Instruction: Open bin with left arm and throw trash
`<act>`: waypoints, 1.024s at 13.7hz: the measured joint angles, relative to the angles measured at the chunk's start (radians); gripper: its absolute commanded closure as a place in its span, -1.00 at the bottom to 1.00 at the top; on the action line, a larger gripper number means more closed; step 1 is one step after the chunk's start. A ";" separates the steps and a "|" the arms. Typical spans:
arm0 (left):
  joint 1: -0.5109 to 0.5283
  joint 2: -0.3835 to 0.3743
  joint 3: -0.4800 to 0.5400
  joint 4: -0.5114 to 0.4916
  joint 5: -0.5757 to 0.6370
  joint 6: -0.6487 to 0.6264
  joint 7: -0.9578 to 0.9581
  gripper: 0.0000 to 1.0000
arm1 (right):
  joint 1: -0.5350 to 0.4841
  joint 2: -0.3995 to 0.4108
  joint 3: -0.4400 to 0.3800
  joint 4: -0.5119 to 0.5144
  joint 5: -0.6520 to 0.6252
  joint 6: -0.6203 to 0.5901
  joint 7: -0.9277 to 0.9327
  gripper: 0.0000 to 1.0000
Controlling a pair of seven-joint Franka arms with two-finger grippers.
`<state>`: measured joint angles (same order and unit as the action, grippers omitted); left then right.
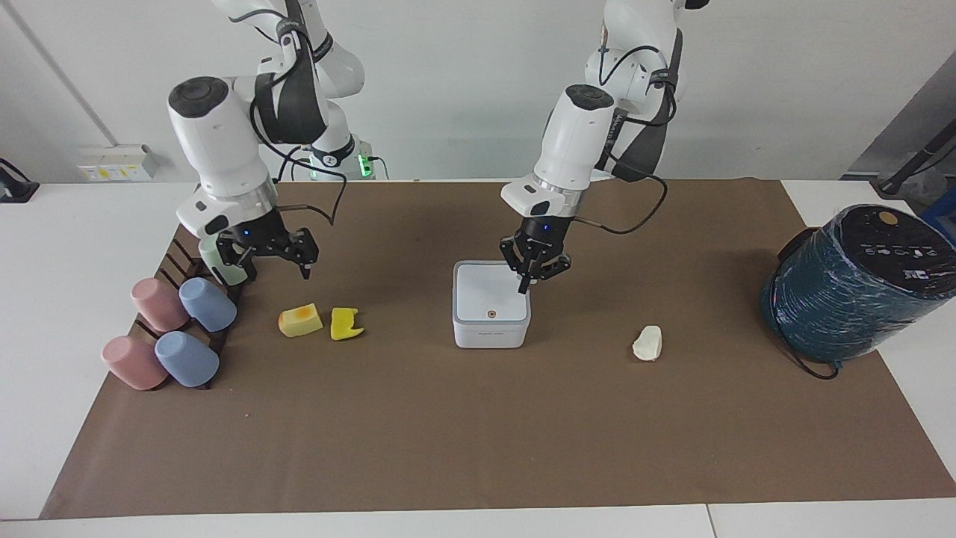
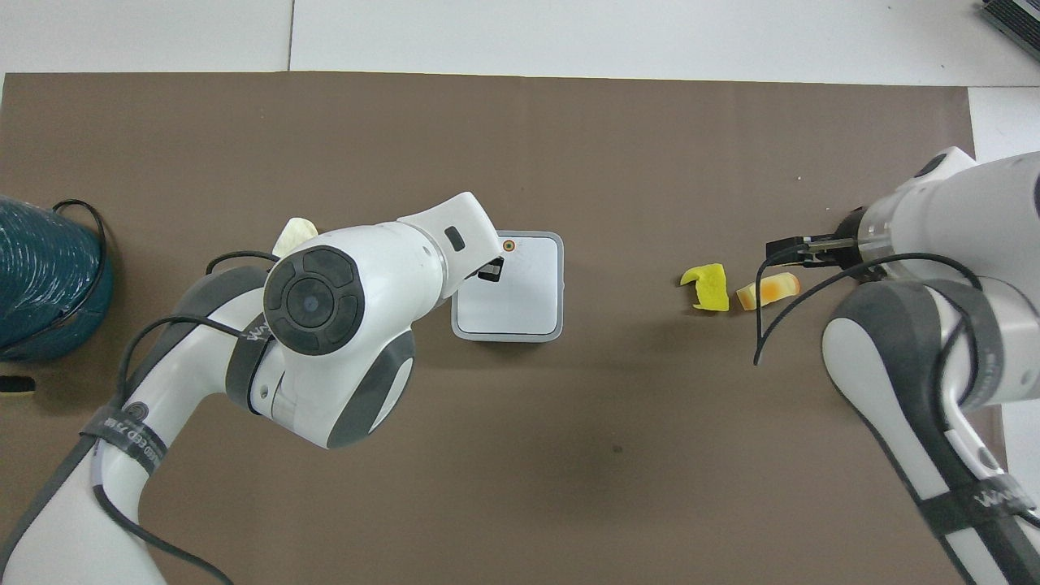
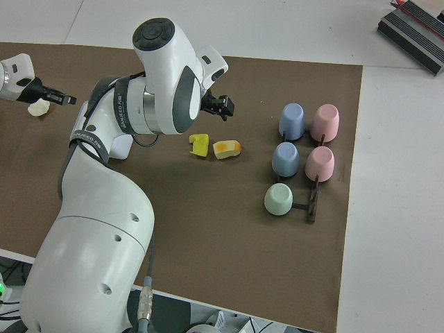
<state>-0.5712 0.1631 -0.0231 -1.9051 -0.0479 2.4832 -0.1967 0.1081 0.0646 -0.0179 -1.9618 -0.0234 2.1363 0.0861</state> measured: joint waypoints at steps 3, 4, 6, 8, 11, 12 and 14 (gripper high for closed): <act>-0.021 0.062 -0.001 0.016 0.000 0.072 -0.056 1.00 | 0.056 0.081 0.000 -0.035 0.000 0.124 0.053 -1.00; -0.023 0.094 0.000 0.035 0.000 0.087 -0.067 1.00 | 0.067 0.092 0.001 -0.048 0.000 0.149 0.062 -1.00; -0.025 0.153 0.000 0.070 0.000 0.111 -0.077 1.00 | 0.064 0.095 -0.003 -0.075 0.000 0.159 0.063 -1.00; -0.025 0.168 0.001 0.083 0.000 0.121 -0.080 1.00 | 0.031 0.095 -0.006 -0.120 0.000 0.208 0.038 -1.00; -0.030 0.159 0.001 0.102 0.000 0.040 -0.090 1.00 | -0.003 0.116 -0.008 -0.183 0.000 0.318 -0.005 -1.00; -0.034 0.147 0.001 0.111 0.000 -0.024 -0.094 1.00 | -0.011 0.130 -0.008 -0.191 0.000 0.342 -0.017 -1.00; -0.039 0.103 0.001 0.116 0.000 -0.168 -0.102 1.00 | -0.022 0.151 -0.009 -0.194 0.000 0.366 -0.032 -1.00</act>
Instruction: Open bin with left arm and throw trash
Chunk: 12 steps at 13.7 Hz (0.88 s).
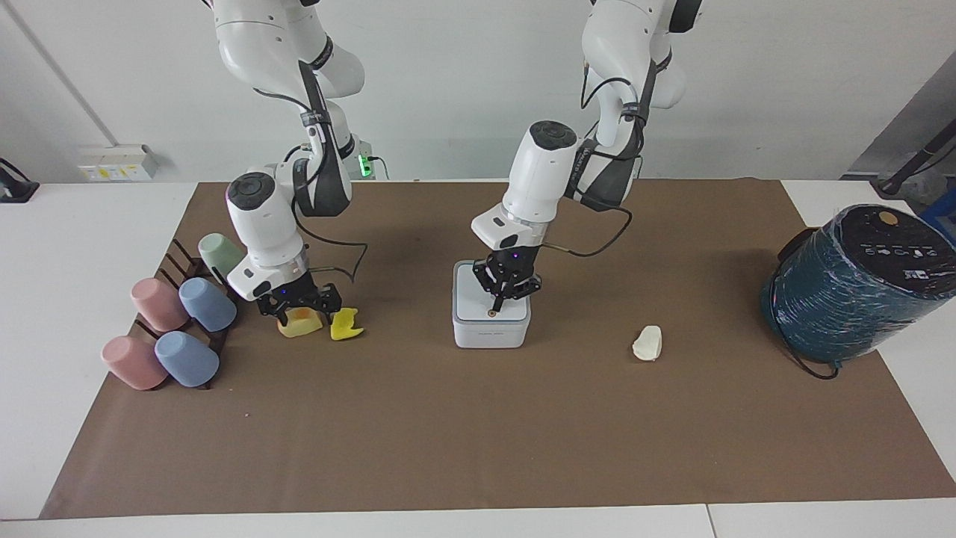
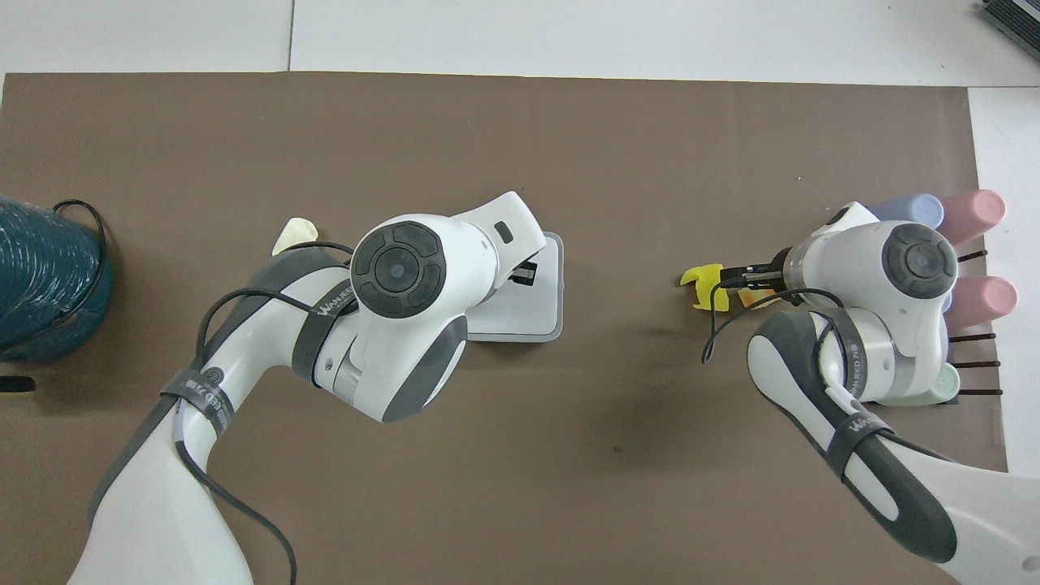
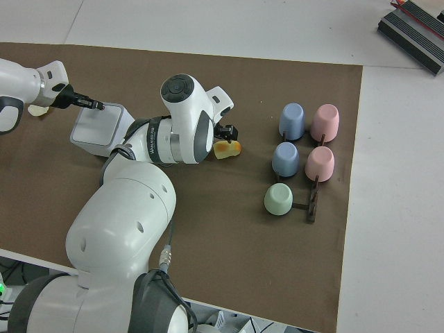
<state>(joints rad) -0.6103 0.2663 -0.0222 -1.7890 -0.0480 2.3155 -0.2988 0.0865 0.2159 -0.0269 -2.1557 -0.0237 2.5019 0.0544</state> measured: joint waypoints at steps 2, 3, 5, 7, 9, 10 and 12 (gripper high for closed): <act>0.000 -0.050 0.003 0.000 0.000 -0.115 -0.003 -0.99 | -0.012 0.007 0.000 -0.004 -0.001 0.000 -0.006 0.05; 0.000 -0.074 0.005 -0.001 0.000 -0.166 -0.003 -1.00 | -0.021 0.007 -0.001 -0.007 -0.002 0.000 -0.018 0.85; 0.000 -0.104 0.011 -0.005 0.000 -0.243 -0.005 -1.00 | -0.036 0.006 -0.001 -0.011 -0.002 0.000 -0.030 1.00; 0.002 -0.114 0.019 -0.007 0.000 -0.291 -0.006 -1.00 | -0.041 0.006 -0.001 -0.013 -0.002 -0.001 -0.030 1.00; 0.006 -0.124 0.025 -0.008 0.000 -0.342 -0.007 -1.00 | -0.044 0.006 -0.004 -0.011 -0.002 -0.018 -0.030 1.00; 0.017 -0.132 0.026 -0.008 0.000 -0.372 -0.008 -1.00 | -0.045 0.005 -0.005 -0.006 -0.002 -0.034 -0.030 1.00; 0.055 -0.159 0.027 -0.010 0.000 -0.440 -0.007 -1.00 | -0.046 0.004 -0.005 0.005 -0.002 -0.064 -0.028 1.00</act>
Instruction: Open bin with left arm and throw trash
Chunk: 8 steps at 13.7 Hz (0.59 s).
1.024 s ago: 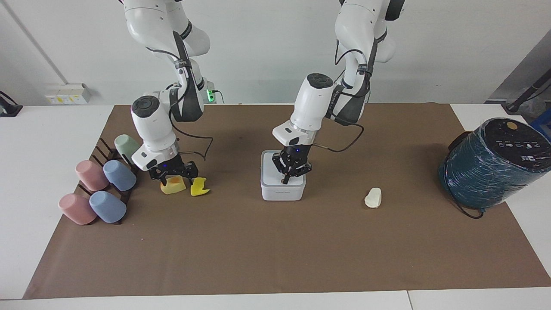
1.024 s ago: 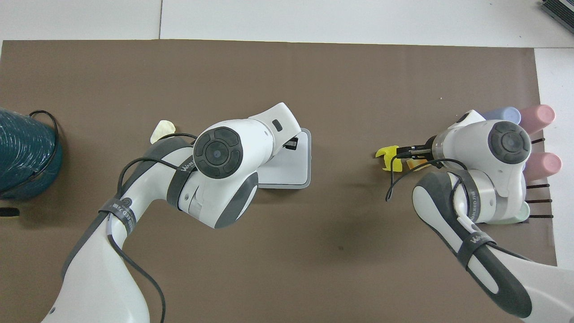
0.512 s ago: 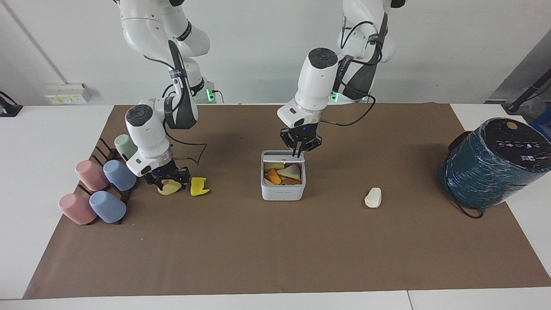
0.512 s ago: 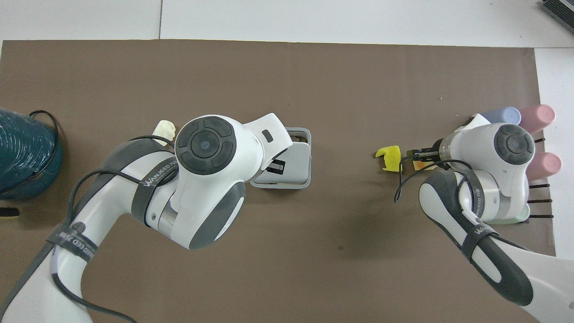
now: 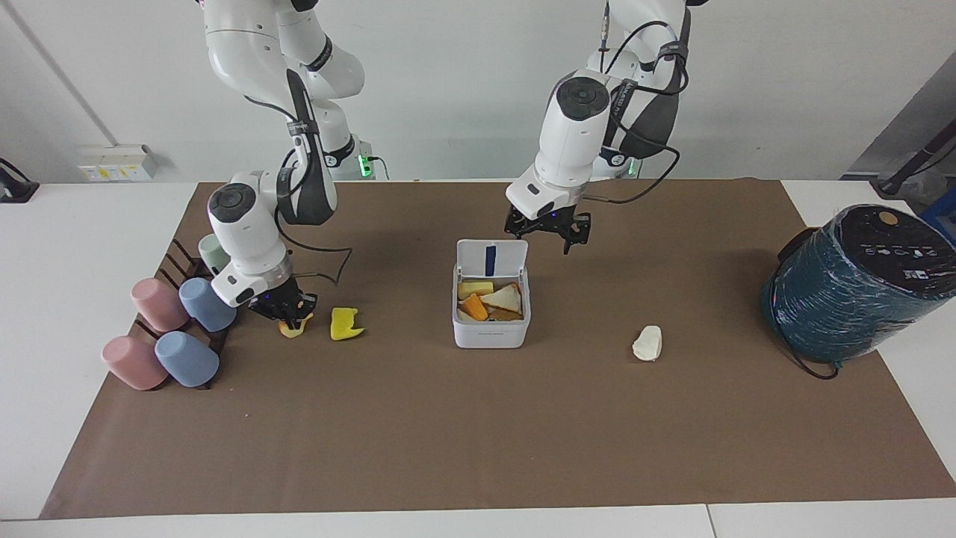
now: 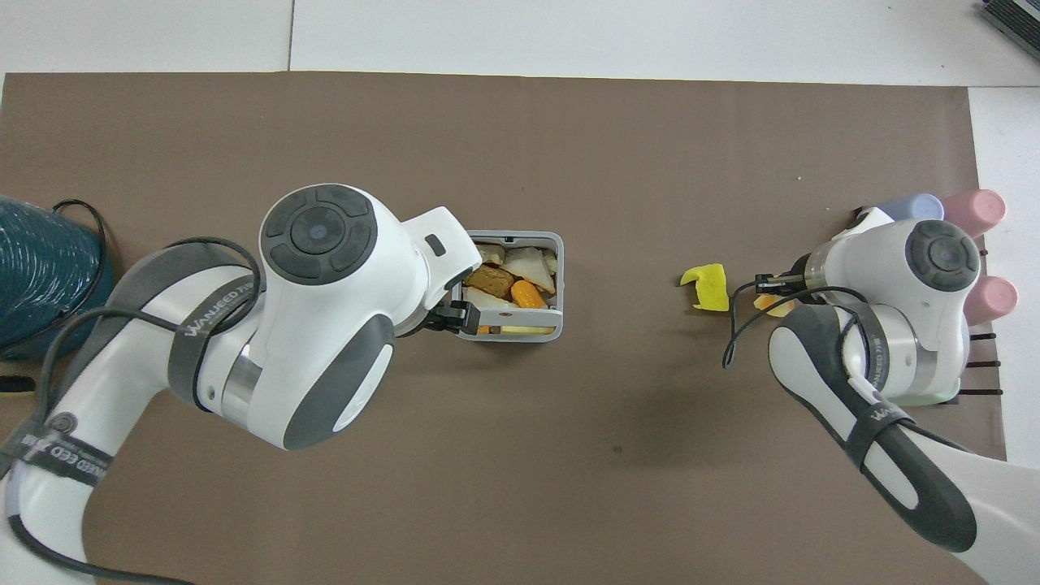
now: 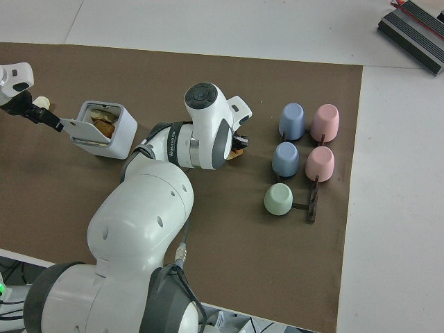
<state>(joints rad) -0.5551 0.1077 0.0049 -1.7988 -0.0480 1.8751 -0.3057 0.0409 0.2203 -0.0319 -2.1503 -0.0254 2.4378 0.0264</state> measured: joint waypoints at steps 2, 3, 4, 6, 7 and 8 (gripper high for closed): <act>0.042 -0.035 0.002 -0.011 0.000 -0.030 0.001 -1.00 | 0.002 -0.002 0.001 0.028 0.000 -0.062 0.020 1.00; 0.065 -0.050 0.002 -0.020 0.000 -0.032 0.001 -1.00 | 0.005 -0.006 0.003 0.053 0.000 -0.106 0.041 1.00; 0.093 -0.060 0.003 -0.026 0.000 -0.032 0.002 -1.00 | 0.006 -0.015 0.008 0.085 0.000 -0.151 0.063 1.00; 0.156 -0.063 0.004 -0.030 0.001 -0.012 0.015 -1.00 | 0.023 -0.047 0.016 0.144 0.002 -0.207 0.112 1.00; 0.192 -0.063 0.005 -0.032 0.002 0.014 0.041 -1.00 | 0.042 -0.062 0.019 0.169 0.002 -0.223 0.156 1.00; 0.229 -0.062 0.005 -0.034 0.002 0.041 0.076 -1.00 | 0.069 -0.073 0.022 0.196 0.002 -0.239 0.209 1.00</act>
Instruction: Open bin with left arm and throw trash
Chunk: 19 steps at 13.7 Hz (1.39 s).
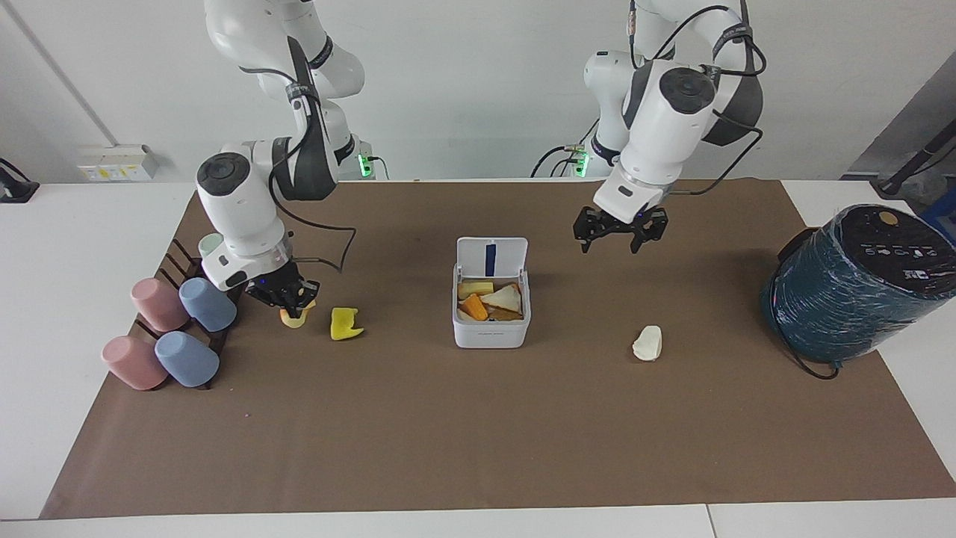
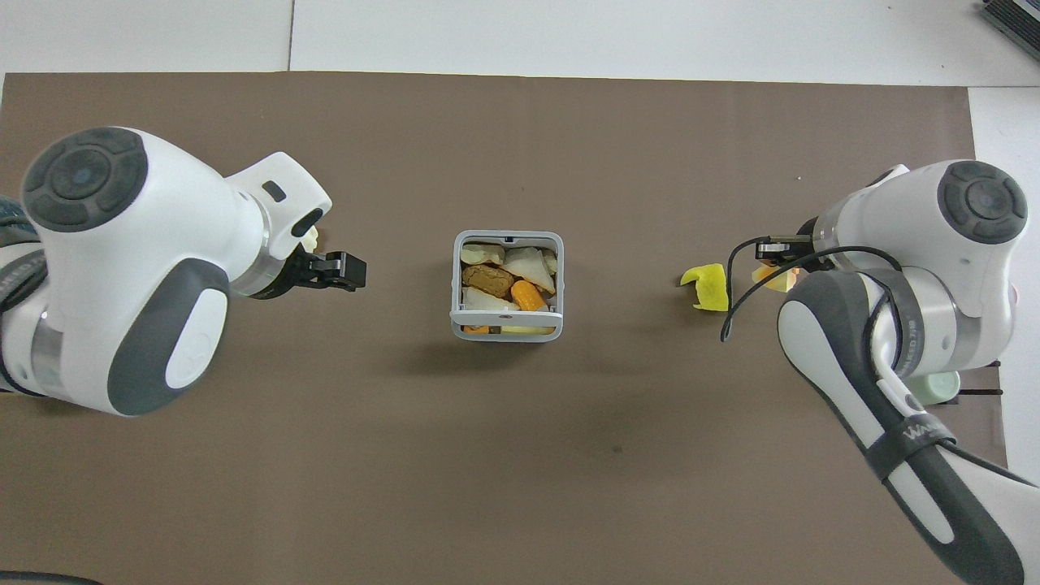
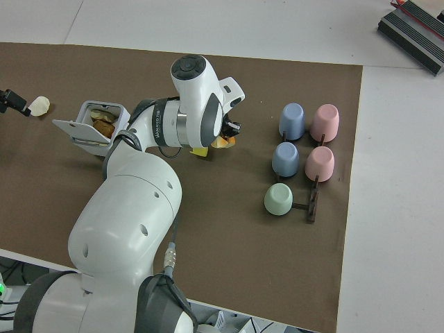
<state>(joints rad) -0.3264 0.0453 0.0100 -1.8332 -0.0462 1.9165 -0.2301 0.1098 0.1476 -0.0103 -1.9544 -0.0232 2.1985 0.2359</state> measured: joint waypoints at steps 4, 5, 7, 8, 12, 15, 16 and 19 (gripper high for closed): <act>0.137 0.008 0.001 -0.007 0.000 0.099 0.151 -1.00 | 0.142 0.000 0.008 0.120 0.015 -0.018 0.233 1.00; 0.160 0.011 0.002 -0.009 0.000 0.137 0.180 -1.00 | 0.169 0.007 0.011 0.147 0.061 -0.014 0.270 1.00; 0.183 0.030 0.001 -0.024 0.000 0.245 0.196 -1.00 | 0.206 0.029 0.012 0.190 0.181 0.021 0.307 1.00; 0.190 0.049 0.001 -0.033 0.000 0.300 0.199 -1.00 | 0.221 0.043 0.013 0.200 0.227 0.053 0.319 1.00; 0.211 0.138 0.000 -0.085 0.000 0.487 0.221 -1.00 | 0.329 0.116 0.014 0.209 0.353 0.194 0.462 1.00; 0.213 0.190 -0.007 -0.125 0.000 0.580 0.232 -1.00 | 0.381 0.154 0.014 0.210 0.356 0.213 0.513 1.00; 0.211 0.204 -0.012 -0.148 0.000 0.632 0.232 -1.00 | 0.385 0.159 0.014 0.210 0.356 0.208 0.515 0.89; 0.195 0.256 -0.021 -0.207 0.000 0.757 0.233 -0.20 | 0.386 0.160 0.013 0.210 0.373 0.189 0.515 -0.99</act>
<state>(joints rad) -0.1314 0.3014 -0.0112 -2.0405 -0.0461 2.6736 0.0025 0.4954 0.3078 0.0028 -1.7447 0.3497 2.3879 0.7509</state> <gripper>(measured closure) 0.000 0.855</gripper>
